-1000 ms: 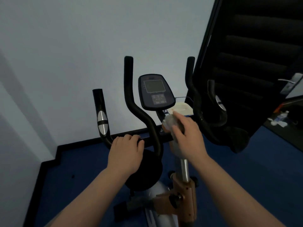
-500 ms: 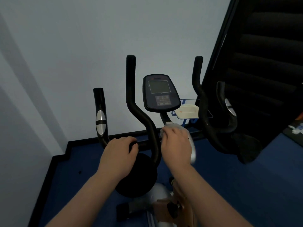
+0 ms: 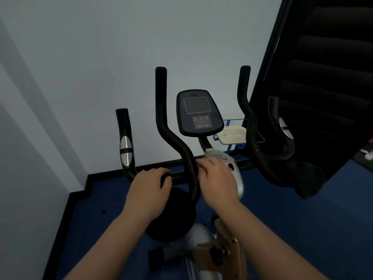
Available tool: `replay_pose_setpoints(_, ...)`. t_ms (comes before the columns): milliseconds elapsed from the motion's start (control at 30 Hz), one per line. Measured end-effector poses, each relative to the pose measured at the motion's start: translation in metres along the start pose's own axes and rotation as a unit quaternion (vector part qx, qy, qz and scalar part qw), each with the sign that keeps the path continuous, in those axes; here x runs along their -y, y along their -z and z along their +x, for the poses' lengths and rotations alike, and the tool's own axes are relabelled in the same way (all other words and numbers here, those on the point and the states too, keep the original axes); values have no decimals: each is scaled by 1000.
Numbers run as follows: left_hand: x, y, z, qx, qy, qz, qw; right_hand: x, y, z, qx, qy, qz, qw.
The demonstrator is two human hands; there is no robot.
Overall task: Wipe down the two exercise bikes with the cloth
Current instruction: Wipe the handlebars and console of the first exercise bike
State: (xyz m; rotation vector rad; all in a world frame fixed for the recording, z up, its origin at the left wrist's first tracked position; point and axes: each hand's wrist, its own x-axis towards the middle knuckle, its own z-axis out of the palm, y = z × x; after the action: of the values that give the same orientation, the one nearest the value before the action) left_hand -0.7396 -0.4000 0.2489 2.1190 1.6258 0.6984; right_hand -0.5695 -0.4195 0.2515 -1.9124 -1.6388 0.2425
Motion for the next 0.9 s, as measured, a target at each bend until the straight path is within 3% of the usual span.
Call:
replay_pose_setpoints(100,1,0,1,1,1,-3,1000,-13,23,1,46,-30,60,997)
replay_pose_setpoints(167,1,-1,2,-2,0,-4,1000,-10,37,8,18,-63,139,988)
replay_pose_setpoints(233,1,-1,2,-17,0,-14,1000,5,39,10,-23,-26,179,983)
replay_pose_setpoints(367,4,-1,-5,-73,15,-66,995,38,7,-8,79,-13,222,972)
replay_pose_setpoints(600,9,-3,-22,-79,26,-72,994,27,12,-55,77,-38,192,978)
replay_pose_setpoints(800,10,-1,-18,-69,17,-90,993,64,-3,-35,64,31,-3,998)
replay_pose_setpoints(900,12,0,-18,-66,14,-94,993,59,-5,-42,64,12,27,998)
